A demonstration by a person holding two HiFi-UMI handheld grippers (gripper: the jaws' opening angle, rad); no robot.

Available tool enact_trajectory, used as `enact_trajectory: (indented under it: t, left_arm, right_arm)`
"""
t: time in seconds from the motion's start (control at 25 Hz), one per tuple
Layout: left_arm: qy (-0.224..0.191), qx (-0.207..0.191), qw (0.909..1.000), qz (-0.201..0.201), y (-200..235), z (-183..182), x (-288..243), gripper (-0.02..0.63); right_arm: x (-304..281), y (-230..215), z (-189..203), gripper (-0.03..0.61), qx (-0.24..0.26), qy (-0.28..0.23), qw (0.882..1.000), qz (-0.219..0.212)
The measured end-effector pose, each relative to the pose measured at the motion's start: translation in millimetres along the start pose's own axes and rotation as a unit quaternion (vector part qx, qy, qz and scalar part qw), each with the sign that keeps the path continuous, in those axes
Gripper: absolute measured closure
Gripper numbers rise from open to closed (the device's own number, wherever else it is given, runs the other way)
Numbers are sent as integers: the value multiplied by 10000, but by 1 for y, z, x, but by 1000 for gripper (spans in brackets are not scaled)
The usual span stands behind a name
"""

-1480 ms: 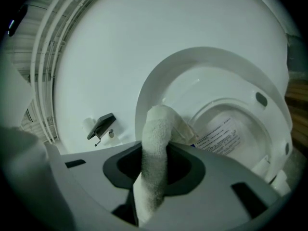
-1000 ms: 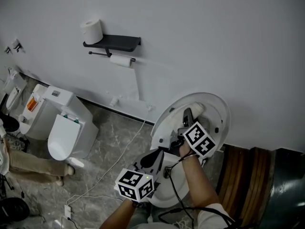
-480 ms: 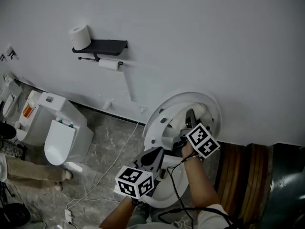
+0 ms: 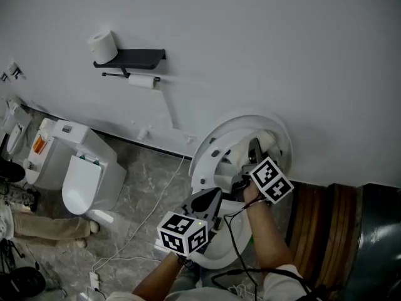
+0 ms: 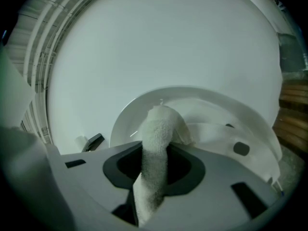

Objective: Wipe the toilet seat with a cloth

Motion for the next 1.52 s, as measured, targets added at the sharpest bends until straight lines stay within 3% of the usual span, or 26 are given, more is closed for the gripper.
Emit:
enact_trajectory:
  t: [0.4,0.52,0.68,0.92,1.12,1.4,1.52]
  left_arm:
    - [21,-117,9999,-87,2,-1,5,618]
    - [39,-187,9998,-102,2,1,4,618]
    - [103,-276,9995,-116,5,7,-3,618]
    - [359,-786,9958,314,0,4,-25,617]
    - [514,-1470,9870,408,0,-7,-54,615]
    - [664,-1534,9845,527,7,-21,-91,593]
    - [786,-1555,9832,542,9,-25,-108,517]
  right_arm:
    - [5,-3,9,478,554,207,9978,-291]
    - [24,-4,9,478,931,230,9945,-427]
    - [65,-8,14,477,1522,218,9864,-580]
    - [142,-41,66,479,2361,734,9667,-666]
    - [192,-76,86,479,2003,1013,9742,-232]
    - [231,-101,96,479,1681,1040,9800,219]
    - [240,-109,95,478,1636,1003,9807,376]
Point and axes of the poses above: the fingertips, and each gripper's own axes: x backward along the fingers, y to its left, z out of its underside, the point moved 4 cm from there along x, backward along the fingers, and after that the axes turned 9 degrees about x, right-handed, at the moved point
